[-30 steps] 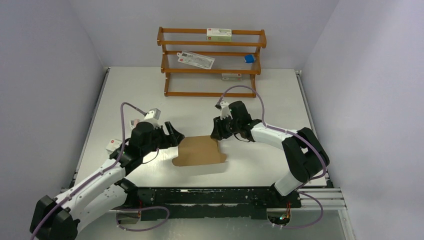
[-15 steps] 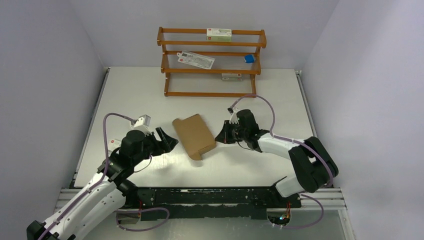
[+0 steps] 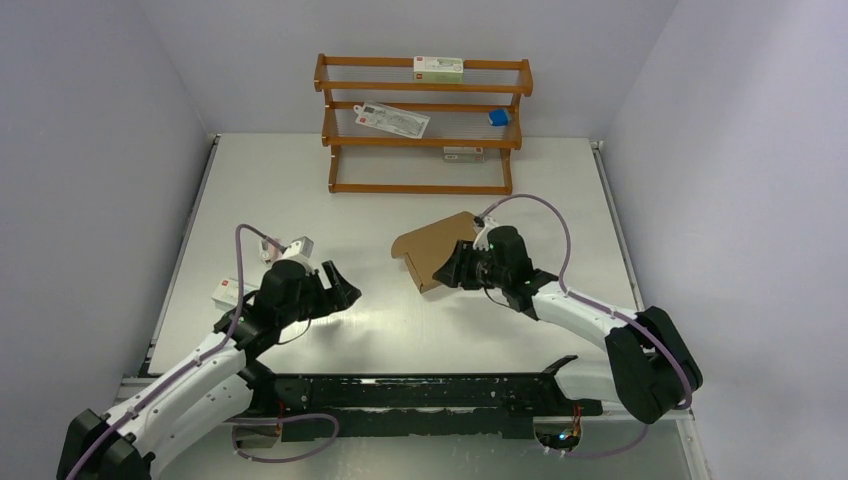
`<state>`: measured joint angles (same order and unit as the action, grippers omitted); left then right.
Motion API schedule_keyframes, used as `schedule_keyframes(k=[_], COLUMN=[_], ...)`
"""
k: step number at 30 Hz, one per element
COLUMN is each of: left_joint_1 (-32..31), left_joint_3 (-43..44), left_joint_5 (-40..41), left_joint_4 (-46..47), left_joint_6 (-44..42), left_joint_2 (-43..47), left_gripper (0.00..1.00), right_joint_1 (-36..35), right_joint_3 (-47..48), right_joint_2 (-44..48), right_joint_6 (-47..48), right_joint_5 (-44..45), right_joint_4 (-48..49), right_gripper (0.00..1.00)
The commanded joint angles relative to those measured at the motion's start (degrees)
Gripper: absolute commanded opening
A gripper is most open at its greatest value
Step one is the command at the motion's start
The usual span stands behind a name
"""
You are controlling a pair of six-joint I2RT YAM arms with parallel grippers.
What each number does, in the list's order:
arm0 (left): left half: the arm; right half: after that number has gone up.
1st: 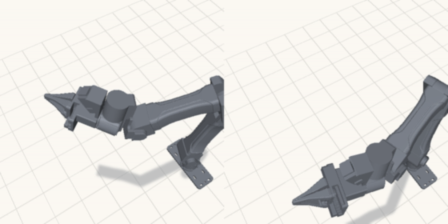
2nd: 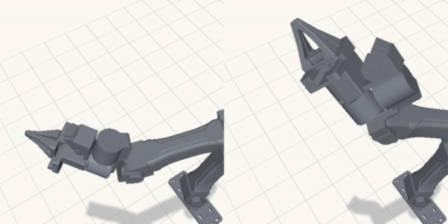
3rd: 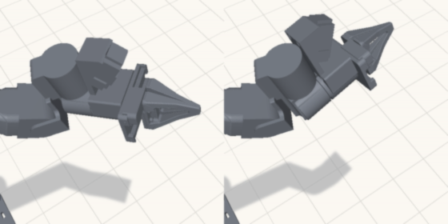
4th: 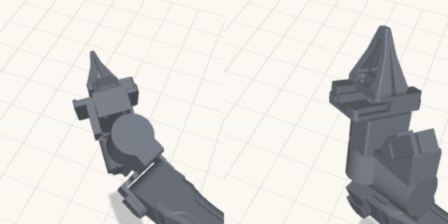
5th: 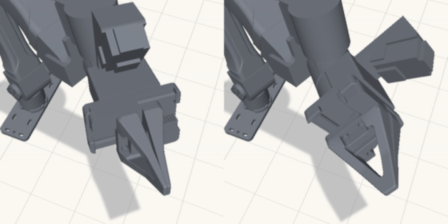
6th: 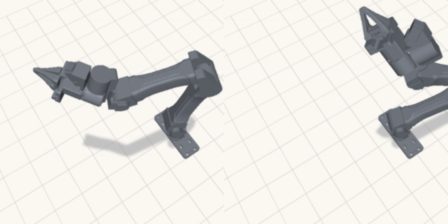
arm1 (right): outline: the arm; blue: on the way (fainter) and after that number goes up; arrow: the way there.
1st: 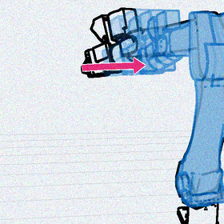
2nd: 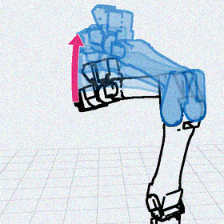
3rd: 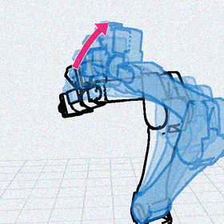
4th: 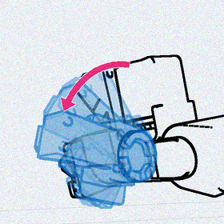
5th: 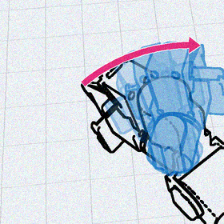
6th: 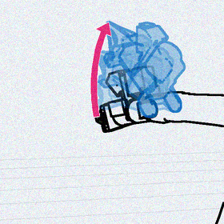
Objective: Fold the paper box
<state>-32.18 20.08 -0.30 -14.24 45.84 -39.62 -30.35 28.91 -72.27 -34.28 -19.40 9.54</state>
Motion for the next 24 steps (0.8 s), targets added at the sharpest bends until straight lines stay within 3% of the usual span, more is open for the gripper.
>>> schedule_keyframes(k=[1,7,13,19,24], left_joint_1=[0.3,0.4,0.4,0.4,0.5], left_joint_3=[2.8,3.6,3.5,5.4,6.0], left_joint_5=[0.1,0.1,2.4,5.1,6.6], left_joint_4=[5.5,7.8,7.9,5.8,5.0], left_joint_6=[-1.5,-2.1,-3.1,-4.5,-5.0], left_joint_2=[-2.3,-4.9,-6.1,-5.2,-4.8], left_gripper=[0.82,0.82,0.82,0.83,0.83], right_joint_1=[1.7,3.9,4.9,5.0,4.8], right_joint_3=[2.2,0.2,3.5,10.8,15.1], right_joint_2=[-0.2,1.7,-2.8,-10.9,-14.7], right_joint_6=[-3.0,-7.0,-1.1,8.8,13.8], right_joint_5=[8.8,17.7,20.7,13.2,1.0], right_joint_4=[-1.2,-1.4,-0.3,0.8,2.8], right_gripper=[0.51,0.58,0.59,0.6,0.6])
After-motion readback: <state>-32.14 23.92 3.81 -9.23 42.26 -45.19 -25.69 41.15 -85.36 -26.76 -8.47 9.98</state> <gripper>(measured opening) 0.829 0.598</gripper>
